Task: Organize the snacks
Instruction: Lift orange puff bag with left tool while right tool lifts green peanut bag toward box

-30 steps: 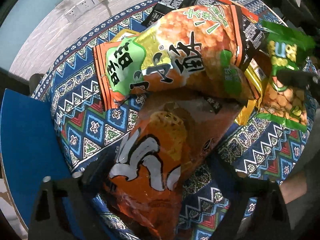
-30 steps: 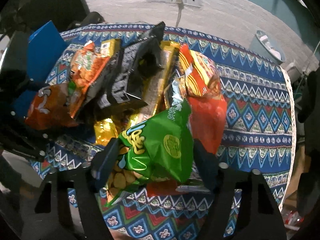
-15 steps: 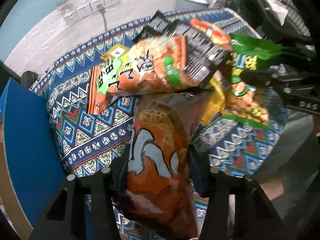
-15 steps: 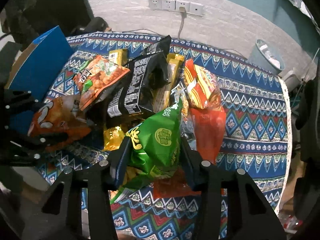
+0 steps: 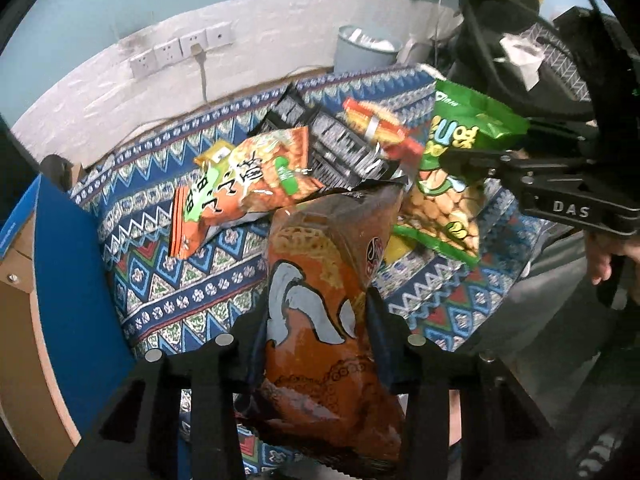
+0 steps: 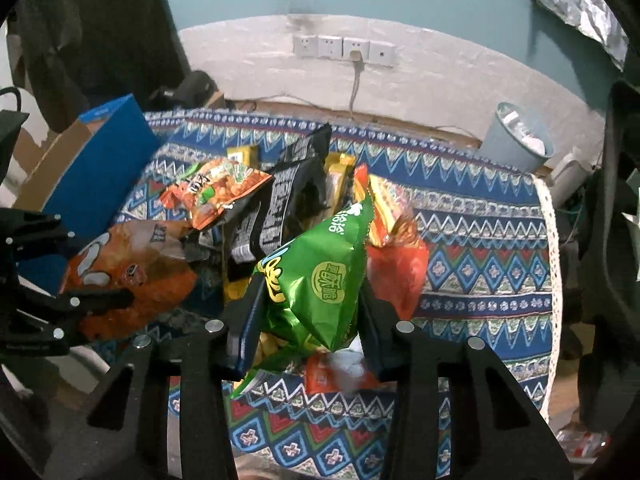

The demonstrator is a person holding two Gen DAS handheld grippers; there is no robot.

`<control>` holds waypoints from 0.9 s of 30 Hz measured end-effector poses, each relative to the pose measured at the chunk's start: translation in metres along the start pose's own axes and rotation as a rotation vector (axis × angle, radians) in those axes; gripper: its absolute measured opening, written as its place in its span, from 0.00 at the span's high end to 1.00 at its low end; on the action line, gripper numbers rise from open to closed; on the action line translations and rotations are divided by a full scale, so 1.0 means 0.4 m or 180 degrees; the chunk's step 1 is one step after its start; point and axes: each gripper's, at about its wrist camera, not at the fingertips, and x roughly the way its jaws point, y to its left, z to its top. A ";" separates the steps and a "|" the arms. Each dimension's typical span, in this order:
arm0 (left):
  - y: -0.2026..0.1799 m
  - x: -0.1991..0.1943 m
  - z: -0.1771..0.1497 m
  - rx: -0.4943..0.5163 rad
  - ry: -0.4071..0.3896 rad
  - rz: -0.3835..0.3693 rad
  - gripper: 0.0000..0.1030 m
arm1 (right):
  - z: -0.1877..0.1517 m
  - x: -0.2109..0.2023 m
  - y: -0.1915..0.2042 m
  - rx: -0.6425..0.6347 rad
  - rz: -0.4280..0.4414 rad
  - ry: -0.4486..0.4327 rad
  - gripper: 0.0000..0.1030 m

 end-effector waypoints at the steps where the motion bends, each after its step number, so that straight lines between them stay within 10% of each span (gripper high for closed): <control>1: -0.002 -0.010 0.003 -0.0001 -0.0042 -0.0029 0.57 | 0.002 -0.007 -0.002 0.0005 -0.0003 -0.0026 0.60; 12: -0.011 -0.107 0.044 -0.0130 -0.0488 -0.0137 0.58 | 0.036 -0.087 -0.004 -0.0021 -0.0070 -0.0340 0.60; 27: 0.109 -0.220 0.077 -0.0391 -0.0952 0.0374 0.58 | 0.100 -0.165 0.033 -0.0116 -0.0056 -0.0638 0.60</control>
